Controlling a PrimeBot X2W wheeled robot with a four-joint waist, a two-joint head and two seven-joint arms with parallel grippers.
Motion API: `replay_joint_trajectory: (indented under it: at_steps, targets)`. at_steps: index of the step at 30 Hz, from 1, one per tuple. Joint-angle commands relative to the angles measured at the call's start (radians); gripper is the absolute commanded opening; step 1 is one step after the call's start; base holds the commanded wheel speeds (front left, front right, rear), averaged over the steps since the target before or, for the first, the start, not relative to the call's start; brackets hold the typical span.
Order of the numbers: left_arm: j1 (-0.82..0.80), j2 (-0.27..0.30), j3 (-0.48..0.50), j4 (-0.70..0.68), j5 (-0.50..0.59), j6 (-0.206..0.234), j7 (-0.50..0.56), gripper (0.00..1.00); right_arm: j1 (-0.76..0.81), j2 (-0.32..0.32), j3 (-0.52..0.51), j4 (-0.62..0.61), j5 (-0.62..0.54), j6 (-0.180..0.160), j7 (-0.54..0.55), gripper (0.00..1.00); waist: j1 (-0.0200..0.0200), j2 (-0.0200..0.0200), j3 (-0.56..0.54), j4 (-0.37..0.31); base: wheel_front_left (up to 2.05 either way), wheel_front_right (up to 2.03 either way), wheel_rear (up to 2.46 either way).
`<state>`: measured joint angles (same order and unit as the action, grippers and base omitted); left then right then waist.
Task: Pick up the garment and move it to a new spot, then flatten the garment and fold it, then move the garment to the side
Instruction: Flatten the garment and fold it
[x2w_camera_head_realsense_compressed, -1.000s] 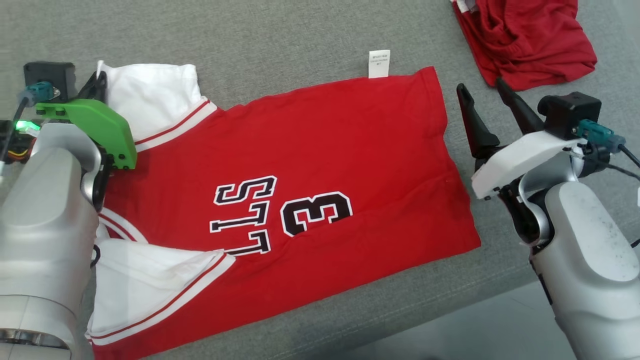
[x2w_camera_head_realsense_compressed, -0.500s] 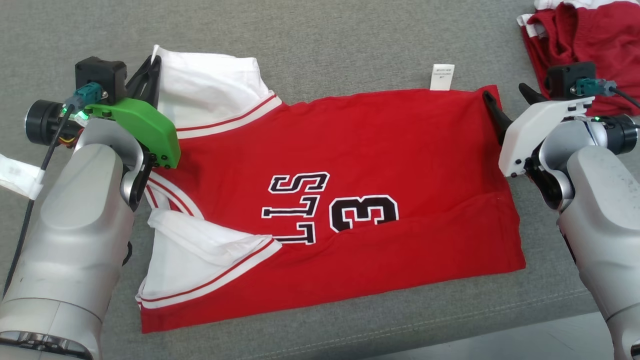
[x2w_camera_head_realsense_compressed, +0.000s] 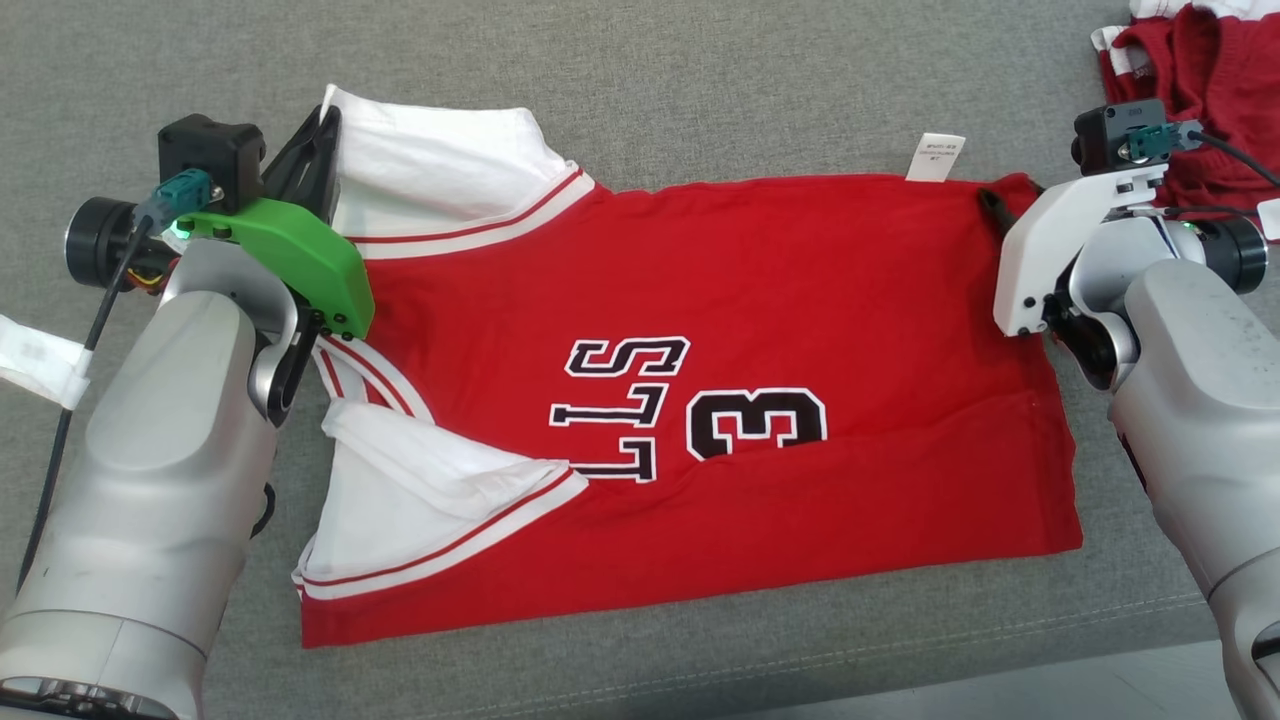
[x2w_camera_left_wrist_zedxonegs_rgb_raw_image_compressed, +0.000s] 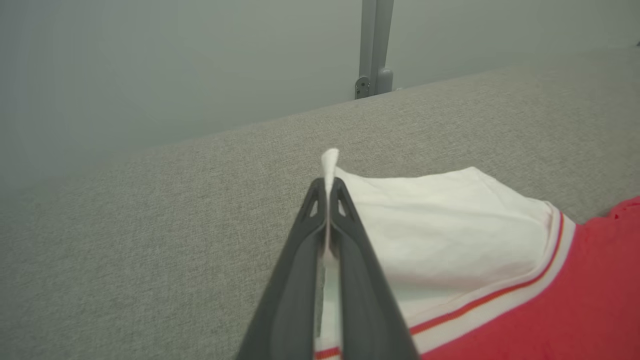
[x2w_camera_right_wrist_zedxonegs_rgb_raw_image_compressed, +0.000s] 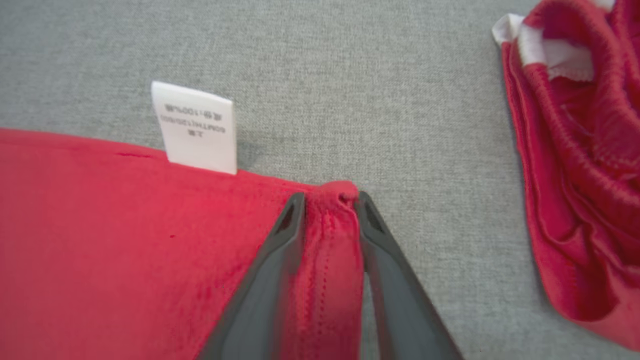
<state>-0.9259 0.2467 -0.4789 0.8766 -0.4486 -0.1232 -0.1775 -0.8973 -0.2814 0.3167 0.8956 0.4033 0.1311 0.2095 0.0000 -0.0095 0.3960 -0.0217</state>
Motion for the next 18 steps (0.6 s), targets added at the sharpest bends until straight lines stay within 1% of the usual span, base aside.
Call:
replay_joint_trajectory:
  at_steps: [1, 2, 3, 7, 13, 18]
  targets:
    - [0.014, 0.008, 0.002, -0.003, -0.008, 0.004, -0.002, 0.0, 0.0, -0.002, 0.005, 0.011, 0.003, -0.001, -0.001, 0.32, 0.0, 0.0095, -0.001, 0.0, 0.0, 0.0, 0.0]
    - [0.016, 0.009, 0.002, -0.008, -0.011, 0.006, -0.001, 0.0, -0.003, -0.003, 0.009, 0.017, 0.006, -0.001, -0.006, 0.2, 0.0, 0.0095, -0.002, 0.0, 0.0, 0.0, 0.0]
    - [0.016, 0.011, 0.003, -0.013, -0.012, 0.008, 0.001, 0.0, -0.006, -0.004, 0.012, 0.02, 0.008, -0.001, -0.015, 0.0, 0.0, 0.0095, -0.003, 0.0, 0.0, 0.0, 0.0]
    - [0.028, 0.021, 0.009, -0.034, -0.023, 0.013, -0.006, 0.0, -0.028, -0.004, 0.01, 0.033, 0.014, -0.001, -0.079, 0.0, 0.0, 0.0095, -0.01, -0.001, 0.0, 0.0, 0.0]
    - [0.056, 0.04, 0.039, -0.081, -0.049, 0.027, -0.029, 0.0, -0.052, -0.012, -0.019, 0.066, 0.003, -0.001, -0.208, 0.0, 0.0, 0.0095, -0.036, -0.002, 0.0, 0.0, 0.0]
    - [0.11, 0.064, 0.071, -0.148, -0.08, 0.042, -0.047, 0.0, -0.032, 0.005, -0.008, 0.08, 0.022, -0.001, -0.291, 0.0, 0.0, 0.0095, -0.062, -0.003, 0.0, 0.0, 0.0]
